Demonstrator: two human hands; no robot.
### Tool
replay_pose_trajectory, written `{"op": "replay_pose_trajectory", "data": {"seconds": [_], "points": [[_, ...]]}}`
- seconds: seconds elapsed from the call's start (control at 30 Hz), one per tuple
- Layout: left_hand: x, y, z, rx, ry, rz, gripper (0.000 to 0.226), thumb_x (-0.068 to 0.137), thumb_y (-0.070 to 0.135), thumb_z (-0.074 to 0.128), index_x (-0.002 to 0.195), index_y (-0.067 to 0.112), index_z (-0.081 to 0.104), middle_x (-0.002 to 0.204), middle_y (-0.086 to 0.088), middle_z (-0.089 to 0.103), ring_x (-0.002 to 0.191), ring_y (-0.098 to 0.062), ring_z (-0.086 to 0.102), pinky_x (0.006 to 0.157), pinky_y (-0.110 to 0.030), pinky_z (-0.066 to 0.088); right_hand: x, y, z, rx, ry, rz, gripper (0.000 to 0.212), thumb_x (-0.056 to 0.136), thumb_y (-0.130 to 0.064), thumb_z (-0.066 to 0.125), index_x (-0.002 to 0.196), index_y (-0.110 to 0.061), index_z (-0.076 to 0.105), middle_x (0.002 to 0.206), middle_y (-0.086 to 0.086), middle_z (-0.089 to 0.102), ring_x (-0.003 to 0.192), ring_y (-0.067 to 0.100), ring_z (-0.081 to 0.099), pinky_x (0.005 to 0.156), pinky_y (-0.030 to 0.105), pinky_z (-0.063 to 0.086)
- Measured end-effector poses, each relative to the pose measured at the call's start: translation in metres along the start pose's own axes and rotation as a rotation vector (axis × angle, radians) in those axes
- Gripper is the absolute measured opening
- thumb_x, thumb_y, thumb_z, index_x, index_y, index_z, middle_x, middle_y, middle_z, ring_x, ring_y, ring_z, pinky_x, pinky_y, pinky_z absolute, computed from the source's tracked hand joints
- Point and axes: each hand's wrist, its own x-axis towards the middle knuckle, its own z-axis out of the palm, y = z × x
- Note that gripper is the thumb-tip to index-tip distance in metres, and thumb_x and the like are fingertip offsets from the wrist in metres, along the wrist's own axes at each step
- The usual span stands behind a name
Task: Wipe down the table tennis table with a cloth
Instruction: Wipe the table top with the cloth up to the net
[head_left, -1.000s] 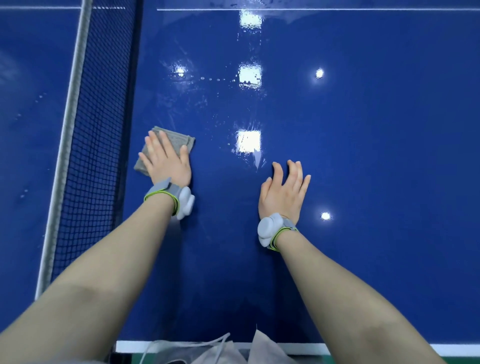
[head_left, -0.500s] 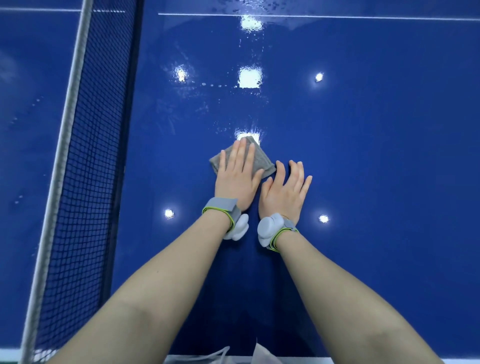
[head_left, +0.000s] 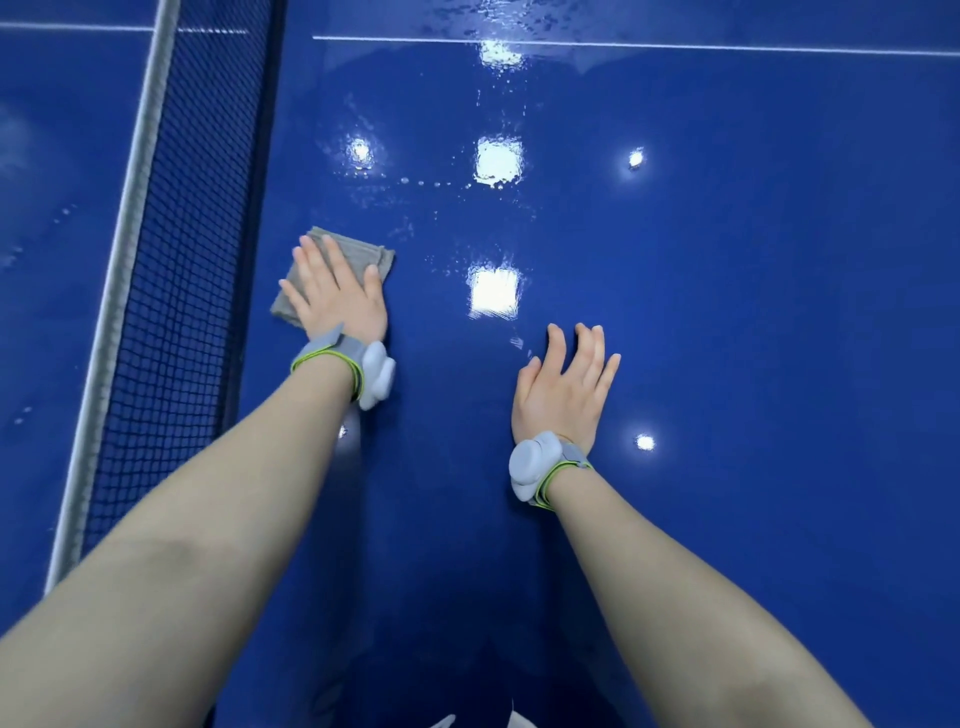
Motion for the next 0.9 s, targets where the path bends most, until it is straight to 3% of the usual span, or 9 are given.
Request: {"op": "replay_pose_trajectory", "data": {"seconds": [0.3,0.5,0.67,0.9], "points": [[-0.048,0.087,0.024,0.095,-0.063,0.451,0.062,0.100,0.041,0.018,0.147,0.008,-0.006,0.156,-0.011,-0.010,0.144,-0.023,-0.010,0.114,-0.046,-0.009,0.010,-0.005,0.006,0.004,0.009,-0.013,0.042,0.088,-0.026,0.030,0.121,-0.012,0.051,0.130,0.018,0.054,0.130,0.035,0.044,0.110,0.049,0.019],[-0.049,0.085,0.028,0.123,-0.084,0.625,0.061,0.100,0.042,0.019,0.148,0.012,-0.004,0.156,-0.008,-0.009,0.144,-0.020,-0.009,0.114,-0.041,-0.010,0.015,-0.009,0.007,0.014,0.000,-0.013,0.037,0.089,-0.026,0.029,0.121,-0.013,0.043,0.132,0.018,0.052,0.132,0.035,0.042,0.111,0.050,0.024],[-0.018,0.061,0.017,0.101,-0.049,0.421,0.060,0.100,0.041,0.019,0.148,0.011,-0.002,0.156,-0.009,-0.008,0.144,-0.022,-0.006,0.114,-0.042,-0.008,0.018,-0.011,0.007,-0.001,-0.018,-0.023,0.043,0.090,-0.026,0.030,0.122,-0.010,0.054,0.131,0.018,0.053,0.131,0.036,0.043,0.110,0.049,0.020],[0.043,0.001,-0.004,0.049,0.019,0.148,0.060,0.100,0.040,0.021,0.148,0.009,0.002,0.157,-0.009,-0.004,0.144,-0.022,-0.003,0.116,-0.044,-0.004,0.021,-0.013,0.008,0.001,-0.037,-0.035,0.042,0.091,-0.027,0.028,0.124,-0.012,0.049,0.133,0.018,0.050,0.132,0.036,0.040,0.111,0.050,0.019]]}}
